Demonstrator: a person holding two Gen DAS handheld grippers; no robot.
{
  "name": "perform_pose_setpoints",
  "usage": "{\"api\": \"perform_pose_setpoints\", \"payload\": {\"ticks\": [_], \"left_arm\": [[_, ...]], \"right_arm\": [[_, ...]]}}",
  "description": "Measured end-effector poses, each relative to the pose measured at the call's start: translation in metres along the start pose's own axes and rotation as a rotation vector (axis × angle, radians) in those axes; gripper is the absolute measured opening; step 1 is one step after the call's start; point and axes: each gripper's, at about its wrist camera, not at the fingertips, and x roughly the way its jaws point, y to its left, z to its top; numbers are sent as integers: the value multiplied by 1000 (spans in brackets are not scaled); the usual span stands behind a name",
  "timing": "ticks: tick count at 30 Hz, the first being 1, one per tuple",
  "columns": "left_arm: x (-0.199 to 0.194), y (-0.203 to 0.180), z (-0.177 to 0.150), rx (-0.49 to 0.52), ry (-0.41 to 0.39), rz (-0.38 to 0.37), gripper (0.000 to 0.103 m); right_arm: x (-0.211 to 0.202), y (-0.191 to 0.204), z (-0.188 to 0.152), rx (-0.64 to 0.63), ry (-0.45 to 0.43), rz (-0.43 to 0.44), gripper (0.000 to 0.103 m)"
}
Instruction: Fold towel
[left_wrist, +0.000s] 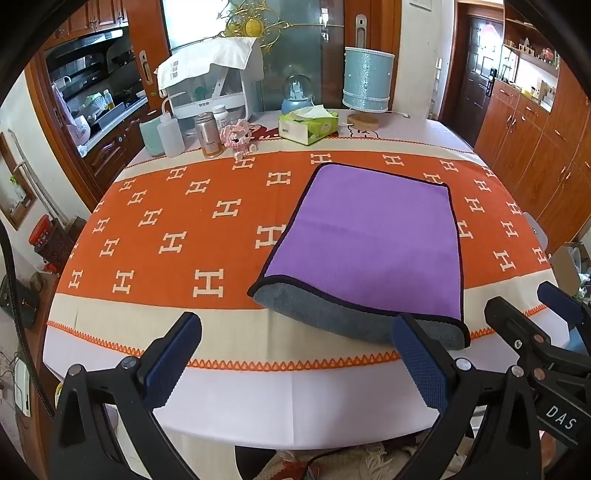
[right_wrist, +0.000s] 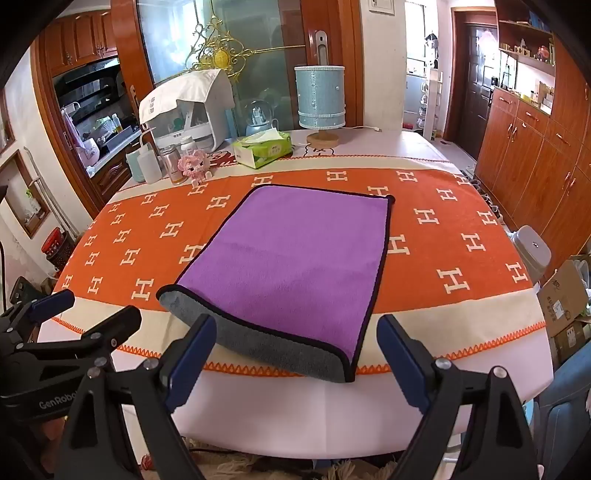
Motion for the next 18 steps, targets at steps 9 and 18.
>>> {"api": "perform_pose_setpoints", "payload": {"ticks": [9, 18], "left_arm": [[0, 0, 0, 2, 1, -4, 102], [0, -2, 0, 3, 4, -5, 102]], "right_arm": [[0, 1, 0, 2, 0, 0, 89], [2, -2, -2, 5, 4, 1, 89]]}}
